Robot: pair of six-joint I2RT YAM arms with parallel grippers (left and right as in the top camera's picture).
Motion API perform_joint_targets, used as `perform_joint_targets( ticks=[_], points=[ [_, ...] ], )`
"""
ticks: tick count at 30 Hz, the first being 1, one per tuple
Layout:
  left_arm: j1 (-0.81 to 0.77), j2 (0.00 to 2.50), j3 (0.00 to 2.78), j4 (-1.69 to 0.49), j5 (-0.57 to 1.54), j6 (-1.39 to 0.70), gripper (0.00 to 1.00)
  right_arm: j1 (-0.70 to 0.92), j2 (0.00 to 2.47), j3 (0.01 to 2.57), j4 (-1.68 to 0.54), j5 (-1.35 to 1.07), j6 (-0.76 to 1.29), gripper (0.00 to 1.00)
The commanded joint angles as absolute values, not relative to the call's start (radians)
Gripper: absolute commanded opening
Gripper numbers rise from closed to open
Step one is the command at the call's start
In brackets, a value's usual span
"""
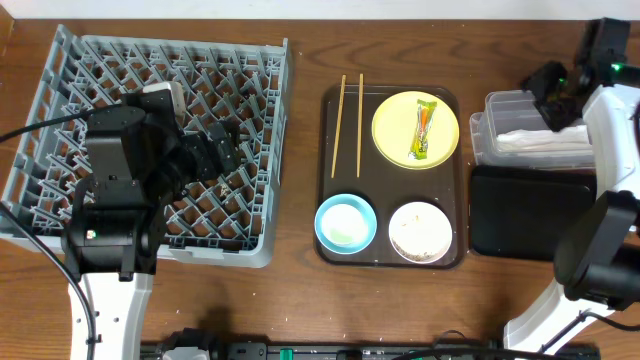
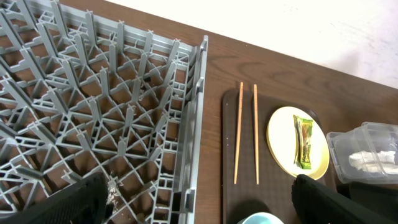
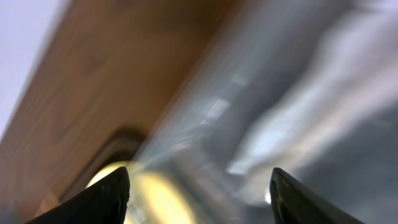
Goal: Sort waste into correct bins and load items into the dishwasher
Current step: 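Carry the tissue to the clear plastic bin and release it, then grasp the yellow snack wrapper on the plate with the right gripper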
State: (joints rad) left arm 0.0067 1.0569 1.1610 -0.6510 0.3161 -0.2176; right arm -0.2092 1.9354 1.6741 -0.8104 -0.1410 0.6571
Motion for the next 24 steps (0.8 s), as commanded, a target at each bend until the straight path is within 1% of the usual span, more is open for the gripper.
perform_joint_targets(
  ticks=[1,3,4,6,9,10,11,12,14,15,17,20,22,23,24],
  points=[
    [0.013,1.051,1.184,-0.651,0.329,-0.226,0.96,-0.091,1.868,1.681,-0.806,-0.389,0.303,0.68],
    [0.013,1.051,1.184,-0.651,0.329,-0.226,0.96,-0.013,1.869,1.680,-0.833,-0.382,0.236,0.67],
    [0.013,1.052,1.184,-0.651,0.329,-0.226,0.96,0.037,1.879,1.678,-0.851,-0.334,0.221,0.67],
    [0.013,1.051,1.184,-0.651,0.329,-0.226,0.96,0.112,1.898,1.677,-0.877,-0.204,0.226,0.66],
    [0.013,1.051,1.184,-0.651,0.329,-0.226,0.96,0.220,1.947,1.668,-0.878,0.065,0.308,0.64],
    [0.013,1.051,1.184,-0.651,0.329,-0.226,0.96,0.245,1.969,1.668,-0.870,0.142,0.344,0.68],
    [0.013,1.051,1.184,-0.651,0.329,-0.226,0.96,0.265,1.993,1.668,-0.858,0.199,0.365,0.74],
    [0.013,1.051,1.184,-0.651,0.329,-0.226,0.96,0.280,2.018,1.668,-0.843,0.234,0.371,0.75],
    [0.013,1.051,1.184,-0.651,0.329,-0.226,0.96,0.297,2.072,1.668,-0.808,0.263,0.377,0.75],
    [0.013,1.052,1.184,-0.651,0.329,-0.226,0.96,0.297,2.098,1.668,-0.794,0.262,0.392,0.74],
    [0.013,1.051,1.184,-0.651,0.329,-0.226,0.96,0.294,2.149,1.668,-0.777,0.262,0.456,0.66],
    [0.013,1.052,1.184,-0.651,0.329,-0.226,0.96,0.279,2.195,1.668,-0.778,0.235,0.534,0.59],
    [0.013,1.051,1.184,-0.651,0.329,-0.226,0.96,0.268,2.211,1.668,-0.777,0.186,0.546,0.49],
    [0.013,1.051,1.184,-0.651,0.329,-0.226,0.96,0.263,2.212,1.668,-0.777,0.164,0.546,0.40],
    [0.013,1.052,1.184,-0.651,0.329,-0.226,0.96,0.260,2.214,1.668,-0.777,0.150,0.546,0.22]
  ],
)
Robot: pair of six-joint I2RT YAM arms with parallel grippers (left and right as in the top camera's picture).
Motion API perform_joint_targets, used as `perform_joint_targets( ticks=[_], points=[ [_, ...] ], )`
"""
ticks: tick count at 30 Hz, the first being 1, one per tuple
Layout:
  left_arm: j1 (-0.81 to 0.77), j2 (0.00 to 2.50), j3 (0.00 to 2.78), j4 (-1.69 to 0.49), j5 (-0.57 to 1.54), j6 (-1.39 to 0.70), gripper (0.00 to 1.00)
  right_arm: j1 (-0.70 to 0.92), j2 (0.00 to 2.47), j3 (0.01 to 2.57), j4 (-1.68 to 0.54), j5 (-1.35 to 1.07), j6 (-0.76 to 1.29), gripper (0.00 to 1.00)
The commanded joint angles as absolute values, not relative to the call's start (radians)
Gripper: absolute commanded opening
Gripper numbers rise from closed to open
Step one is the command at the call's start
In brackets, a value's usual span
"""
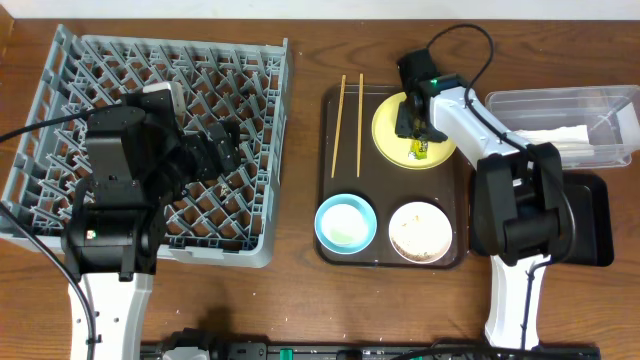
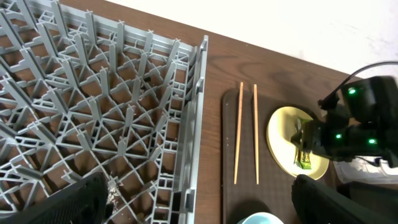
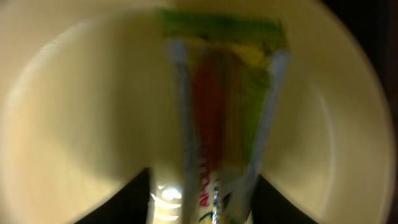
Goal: Sort waste into correct bins and load items into the dishwasher
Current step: 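Grasp the yellow snack wrapper on the plate with the right gripper, then drop the snack wrapper into the clear plastic bin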
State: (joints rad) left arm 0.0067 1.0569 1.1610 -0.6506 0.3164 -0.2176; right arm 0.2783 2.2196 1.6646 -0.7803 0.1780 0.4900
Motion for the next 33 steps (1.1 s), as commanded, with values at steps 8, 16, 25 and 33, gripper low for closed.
perform_joint_targets(
  ticks=[8,16,25,33],
  points=[
    [0.013,1.052,1.184,-0.651,0.329,-0.226,0.96,0.184,2.080,1.670,-0.805,-0.013,0.547,0.01],
    [0.013,1.052,1.184,-0.651,0.329,-0.226,0.96,-0.081,1.881,1.670,-0.918,-0.005,0.876,0.01],
    [0.013,1.052,1.184,-0.651,0.329,-0.226,0.96,-0.229,1.962,1.636,-0.965,-0.005,0.897,0.05],
    [0.013,1.052,1.184,-0.651,0.328,-0.226,0.96,-0.245,1.897,1.636,-0.954,-0.107,0.722,0.55]
  ],
)
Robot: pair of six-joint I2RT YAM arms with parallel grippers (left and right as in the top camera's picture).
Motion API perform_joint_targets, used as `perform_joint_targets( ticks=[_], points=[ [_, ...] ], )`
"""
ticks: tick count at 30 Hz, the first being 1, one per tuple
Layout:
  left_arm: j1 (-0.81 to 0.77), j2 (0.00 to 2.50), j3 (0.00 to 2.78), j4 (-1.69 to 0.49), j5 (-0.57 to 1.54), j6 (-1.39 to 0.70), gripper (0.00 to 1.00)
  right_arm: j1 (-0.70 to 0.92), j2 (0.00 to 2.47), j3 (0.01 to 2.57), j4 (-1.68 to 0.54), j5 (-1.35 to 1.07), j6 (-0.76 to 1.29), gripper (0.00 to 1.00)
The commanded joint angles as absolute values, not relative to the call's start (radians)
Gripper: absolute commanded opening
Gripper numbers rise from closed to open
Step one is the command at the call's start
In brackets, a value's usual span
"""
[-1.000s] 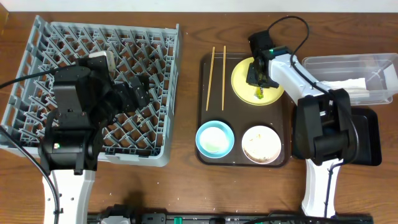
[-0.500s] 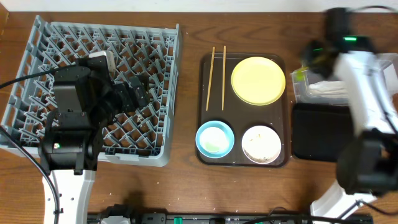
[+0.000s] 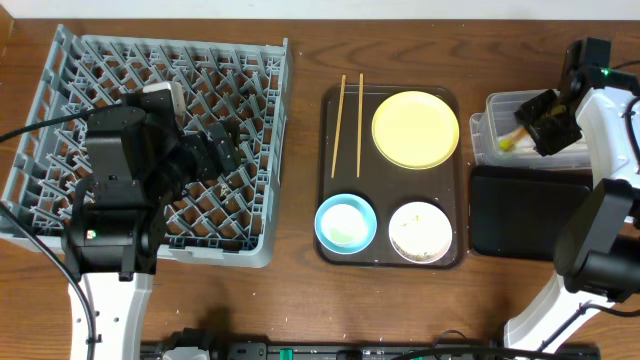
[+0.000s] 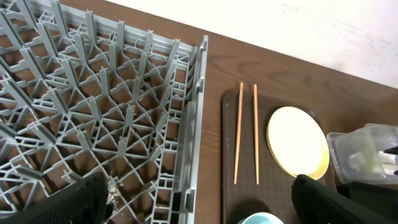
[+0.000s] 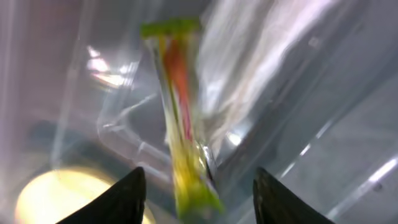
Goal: Sort waste into correct bins and load items into the dishwasher
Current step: 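Drop the snack wrapper into the clear plastic bin, then grasp the white cup on the tray with the right gripper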
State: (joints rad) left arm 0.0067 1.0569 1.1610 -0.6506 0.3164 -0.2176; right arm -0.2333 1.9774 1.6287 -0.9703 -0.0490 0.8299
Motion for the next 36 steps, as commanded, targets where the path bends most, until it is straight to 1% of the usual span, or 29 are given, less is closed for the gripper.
perform_joint_targets(
  ticks=[1,4,8,11,14,18,21,23,28,31,33,34,36],
  points=[
    [0.013,1.052,1.184,-0.651,0.328,-0.226,0.96,-0.245,1.871,1.636,-0.941,-0.142,0.663,0.55],
    [0.013,1.052,1.184,-0.651,0.329,-0.226,0.96,-0.233,1.787,1.636,-0.921,-0.295,0.441,0.55],
    [0.013,1.051,1.184,-0.673,0.332,-0.226,0.96,-0.206,1.685,1.636,-0.971,-0.439,0.248,0.56],
    [0.013,1.051,1.184,-0.702,0.332,-0.227,0.96,-0.169,1.631,1.635,-1.049,-0.544,0.123,0.56],
    [0.013,1.051,1.184,-0.706,0.331,-0.226,0.96,-0.093,1.607,1.635,-1.159,-0.574,0.023,0.55],
    [0.013,1.049,1.184,-0.710,0.324,-0.225,0.96,0.079,1.610,1.612,-1.279,-0.573,-0.070,0.52],
    [0.013,1.040,1.184,-0.710,0.282,-0.222,0.96,0.224,1.610,1.560,-1.271,-0.536,-0.084,0.52],
    [0.015,1.025,1.184,-0.710,0.234,-0.222,0.96,0.325,1.610,1.505,-1.232,-0.470,-0.075,0.52],
    [0.044,0.971,1.184,-0.724,0.216,-0.223,0.96,0.518,1.610,1.329,-1.068,-0.256,0.065,0.50],
    [0.047,0.950,1.184,-0.757,0.236,-0.223,0.96,0.580,1.610,1.232,-0.949,-0.237,0.101,0.49],
    [0.047,0.946,1.184,-0.789,0.264,-0.223,0.96,0.611,1.610,1.168,-0.859,-0.237,0.125,0.45],
    [0.047,0.947,1.184,-0.805,0.280,-0.223,0.96,0.623,1.610,1.143,-0.826,-0.236,0.138,0.41],
    [0.047,0.949,1.184,-0.830,0.309,-0.223,0.96,0.640,1.610,1.105,-0.783,-0.236,0.159,0.36]
  ],
)
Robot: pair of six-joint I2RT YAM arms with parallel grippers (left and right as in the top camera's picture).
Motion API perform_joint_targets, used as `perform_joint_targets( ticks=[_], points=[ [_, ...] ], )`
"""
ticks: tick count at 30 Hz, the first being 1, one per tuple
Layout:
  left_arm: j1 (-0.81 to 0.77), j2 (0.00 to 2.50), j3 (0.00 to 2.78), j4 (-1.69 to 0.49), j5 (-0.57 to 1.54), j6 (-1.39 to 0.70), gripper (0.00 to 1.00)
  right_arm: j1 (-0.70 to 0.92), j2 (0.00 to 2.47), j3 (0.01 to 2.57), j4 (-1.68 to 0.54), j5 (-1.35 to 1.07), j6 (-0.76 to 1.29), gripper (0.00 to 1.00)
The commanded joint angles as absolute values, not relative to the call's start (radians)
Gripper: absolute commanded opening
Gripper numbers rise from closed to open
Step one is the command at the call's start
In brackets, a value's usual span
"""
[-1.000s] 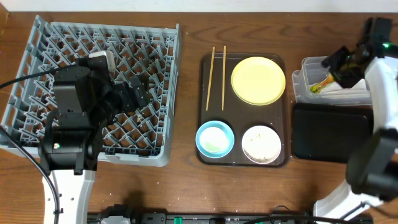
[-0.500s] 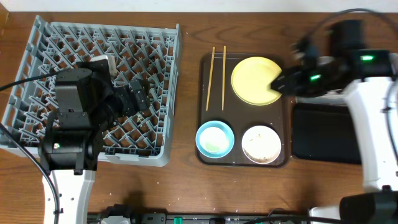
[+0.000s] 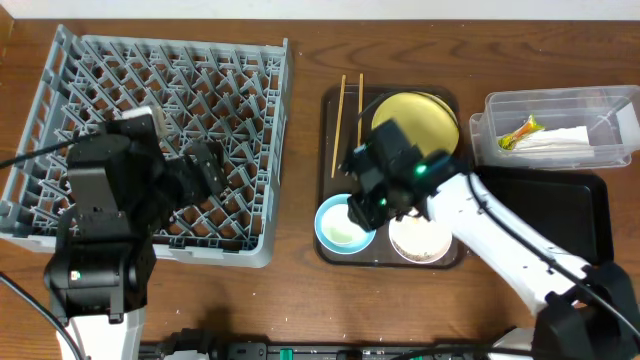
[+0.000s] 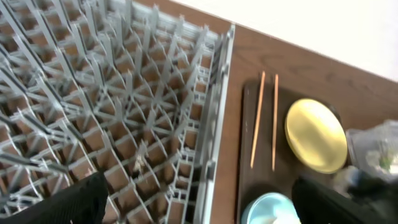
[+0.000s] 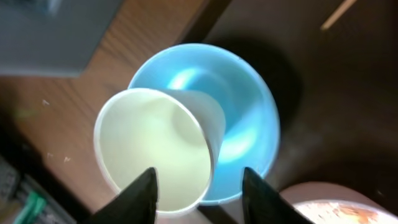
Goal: Sort waste into correct bins and load items into the dishwasher
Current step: 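Grasp the white cup on the tray with the right gripper, then pass the white cup from the right gripper to the left gripper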
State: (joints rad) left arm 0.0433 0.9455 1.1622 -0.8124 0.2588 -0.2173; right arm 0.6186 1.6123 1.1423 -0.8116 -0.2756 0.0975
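On the dark tray (image 3: pixel 330 100) a blue bowl (image 5: pixel 249 124) holds a pale cup (image 5: pixel 155 155) tilted on its side. My right gripper (image 5: pixel 199 193) hovers open just above them, its fingertips (image 5: pixel 146 186) either side of the cup's rim. In the overhead view the right gripper (image 3: pixel 358 203) reaches over the blue bowl (image 3: pixel 335 232). A green wrapper (image 3: pixel 522 130) lies in the clear bin (image 3: pixel 600 100). My left gripper (image 4: pixel 199 205) is open over the grey dish rack (image 4: pixel 124 93), holding nothing.
Two chopsticks (image 3: pixel 342 115) and a yellow plate (image 3: pixel 425 110) lie at the back of the tray. A white bowl (image 3: pixel 420 235) sits beside the blue one. A black bin (image 3: pixel 545 215) stands at the right, in front of the clear bin.
The right gripper was over the clear bin with the wrapper between its fingers. Now the wrapper lies in that bin and the gripper is open over the cup. The left arm has shifted over the rack.
First the wrapper lay on the yellow plate while the right gripper was near the clear bin. Then the gripper was down on the wrapper. Then the plate was bare and the wrapper hung over the bin. Now it lies in the bin.
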Motion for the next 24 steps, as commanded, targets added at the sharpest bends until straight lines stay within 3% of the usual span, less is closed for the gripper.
perform_joint_targets(
  ticks=[1,6,13,18,24],
  points=[
    [0.047,0.953,1.184,-0.838,0.329,-0.223,0.96,0.645,1.610,1.090,-0.770,-0.236,0.165,0.35],
    [0.047,0.986,1.184,-0.833,0.488,-0.223,0.96,0.643,1.610,1.082,-0.741,-0.239,0.187,0.01],
    [0.047,1.088,1.184,-0.792,0.786,-0.223,0.95,0.521,1.606,1.275,-0.871,-0.368,0.186,0.01],
    [0.047,1.145,1.184,-0.645,1.051,-0.265,0.95,0.356,1.605,1.511,-0.998,-0.559,0.110,0.01],
    [0.046,1.200,1.184,-0.405,1.241,-0.454,0.95,0.184,1.605,1.621,-0.914,-0.974,0.089,0.01]
  ],
)
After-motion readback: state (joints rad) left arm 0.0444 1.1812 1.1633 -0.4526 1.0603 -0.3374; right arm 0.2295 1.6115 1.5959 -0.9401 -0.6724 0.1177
